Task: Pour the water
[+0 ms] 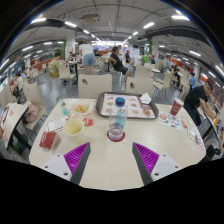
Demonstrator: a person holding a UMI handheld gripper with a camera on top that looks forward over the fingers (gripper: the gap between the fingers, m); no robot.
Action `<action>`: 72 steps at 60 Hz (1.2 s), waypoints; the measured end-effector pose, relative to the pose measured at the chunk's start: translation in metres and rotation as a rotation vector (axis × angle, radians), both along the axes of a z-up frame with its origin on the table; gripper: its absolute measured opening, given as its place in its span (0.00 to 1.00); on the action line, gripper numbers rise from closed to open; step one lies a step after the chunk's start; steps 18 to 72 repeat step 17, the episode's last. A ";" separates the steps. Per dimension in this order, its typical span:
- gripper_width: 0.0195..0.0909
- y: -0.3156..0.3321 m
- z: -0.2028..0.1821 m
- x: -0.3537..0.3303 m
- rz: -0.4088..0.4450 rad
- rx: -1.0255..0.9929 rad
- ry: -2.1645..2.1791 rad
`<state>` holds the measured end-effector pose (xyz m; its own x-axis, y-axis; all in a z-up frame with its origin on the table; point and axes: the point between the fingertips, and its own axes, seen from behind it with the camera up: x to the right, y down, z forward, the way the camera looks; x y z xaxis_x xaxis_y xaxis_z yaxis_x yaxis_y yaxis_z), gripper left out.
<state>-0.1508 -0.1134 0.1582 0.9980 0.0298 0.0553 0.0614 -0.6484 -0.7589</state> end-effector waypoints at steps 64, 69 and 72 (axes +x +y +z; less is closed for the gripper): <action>0.92 -0.027 0.016 -0.005 -0.022 0.009 -0.008; 0.92 -0.027 0.016 -0.005 -0.022 0.009 -0.008; 0.92 -0.027 0.016 -0.005 -0.022 0.009 -0.008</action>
